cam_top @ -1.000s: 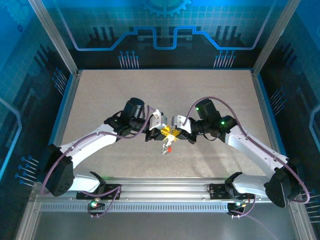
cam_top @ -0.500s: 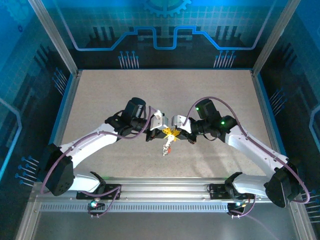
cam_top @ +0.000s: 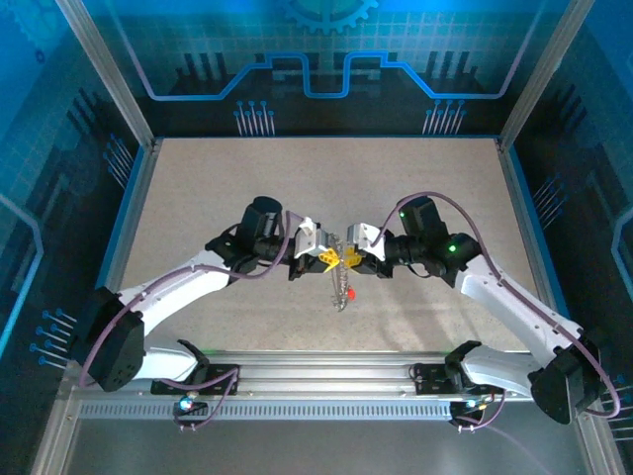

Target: Put the keys on the keyring

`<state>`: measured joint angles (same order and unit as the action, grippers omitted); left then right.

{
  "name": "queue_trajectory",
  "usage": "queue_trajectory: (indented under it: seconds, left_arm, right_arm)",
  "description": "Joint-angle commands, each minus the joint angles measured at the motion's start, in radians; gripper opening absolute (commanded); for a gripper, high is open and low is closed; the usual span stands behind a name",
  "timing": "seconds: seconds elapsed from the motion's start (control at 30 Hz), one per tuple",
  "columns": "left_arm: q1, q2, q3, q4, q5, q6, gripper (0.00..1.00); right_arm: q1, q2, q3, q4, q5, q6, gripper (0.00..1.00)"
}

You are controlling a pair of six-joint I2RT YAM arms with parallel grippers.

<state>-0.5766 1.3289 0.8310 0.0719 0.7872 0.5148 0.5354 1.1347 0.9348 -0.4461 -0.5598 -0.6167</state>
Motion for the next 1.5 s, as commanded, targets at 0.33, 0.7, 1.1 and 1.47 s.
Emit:
queue_trajectory:
  seconds: [0.33, 0.7, 1.1, 1.47]
  left_arm:
    - [0.032, -0.037, -0.075, 0.315, 0.113, -0.137, 0.0]
    - [0.032, -0.022, -0.105, 0.453, 0.114, -0.208, 0.0]
    - [0.009, 0.019, -0.161, 0.648, 0.079, -0.311, 0.0]
    - [0.009, 0.009, -0.188, 0.547, -0.007, -0.26, 0.11]
  right_arm:
    - [-0.015, 0.008, -0.007, 0.015, -0.055, 0.029, 0.18]
    - [-0.015, 0.017, -0.009, 0.024, -0.083, 0.035, 0.14]
    - [-0.015, 0.028, -0.028, 0.087, -0.113, 0.076, 0.1]
    - [-0.028, 0.01, -0.011, 0.035, -0.065, 0.053, 0.0]
